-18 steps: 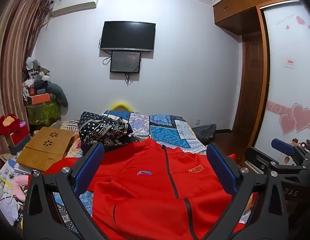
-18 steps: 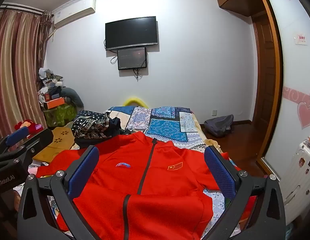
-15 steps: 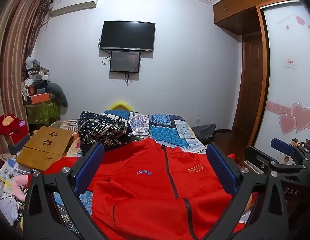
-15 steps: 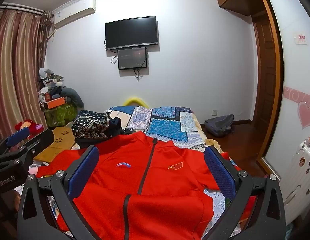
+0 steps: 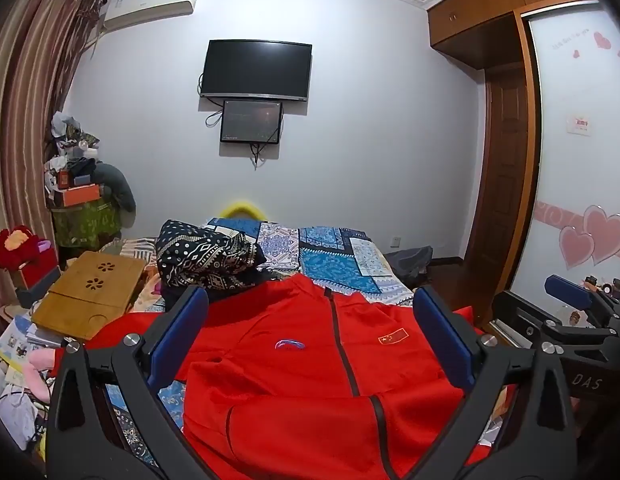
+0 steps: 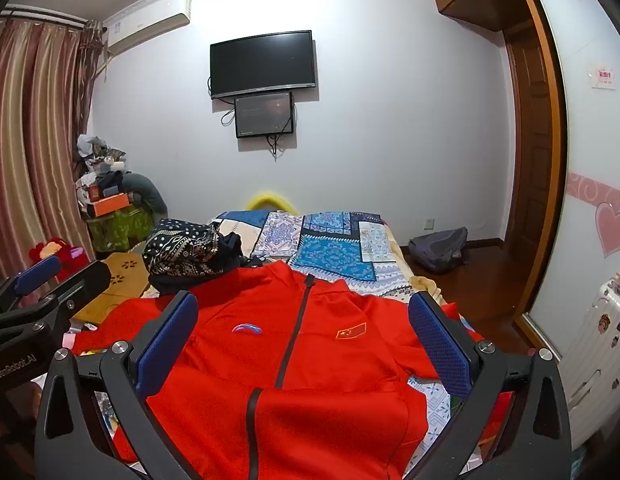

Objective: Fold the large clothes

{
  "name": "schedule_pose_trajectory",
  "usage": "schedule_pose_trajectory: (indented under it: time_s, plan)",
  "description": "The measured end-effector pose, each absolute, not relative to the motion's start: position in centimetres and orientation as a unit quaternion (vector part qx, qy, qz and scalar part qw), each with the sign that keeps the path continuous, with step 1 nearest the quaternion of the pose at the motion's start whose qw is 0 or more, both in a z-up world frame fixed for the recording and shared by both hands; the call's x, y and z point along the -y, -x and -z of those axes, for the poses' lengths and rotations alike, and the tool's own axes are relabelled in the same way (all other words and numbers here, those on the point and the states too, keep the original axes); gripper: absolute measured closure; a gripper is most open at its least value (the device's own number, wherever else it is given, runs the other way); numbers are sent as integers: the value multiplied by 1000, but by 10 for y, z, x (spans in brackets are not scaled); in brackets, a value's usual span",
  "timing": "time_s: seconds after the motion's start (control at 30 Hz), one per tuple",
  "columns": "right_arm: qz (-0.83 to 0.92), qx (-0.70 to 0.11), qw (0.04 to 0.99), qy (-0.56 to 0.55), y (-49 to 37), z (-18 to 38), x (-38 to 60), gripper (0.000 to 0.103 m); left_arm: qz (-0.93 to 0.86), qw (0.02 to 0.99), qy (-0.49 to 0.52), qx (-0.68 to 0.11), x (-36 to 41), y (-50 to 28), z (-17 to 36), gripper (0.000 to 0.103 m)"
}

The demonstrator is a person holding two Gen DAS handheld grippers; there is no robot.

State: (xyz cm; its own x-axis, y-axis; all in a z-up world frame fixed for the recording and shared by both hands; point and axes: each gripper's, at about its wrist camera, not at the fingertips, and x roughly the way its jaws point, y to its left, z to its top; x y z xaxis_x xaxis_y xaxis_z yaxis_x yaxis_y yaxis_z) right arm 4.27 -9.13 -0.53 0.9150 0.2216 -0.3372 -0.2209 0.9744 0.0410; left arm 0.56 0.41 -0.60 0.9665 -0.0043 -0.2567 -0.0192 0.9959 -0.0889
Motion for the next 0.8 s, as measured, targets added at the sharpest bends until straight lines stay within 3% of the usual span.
schedule_pose_trajectory:
  time_s: [0.8]
  plan:
    - [-112,-174,978,0,-43,8,86,0,-5,990,45,-130,-6,-8,8,0]
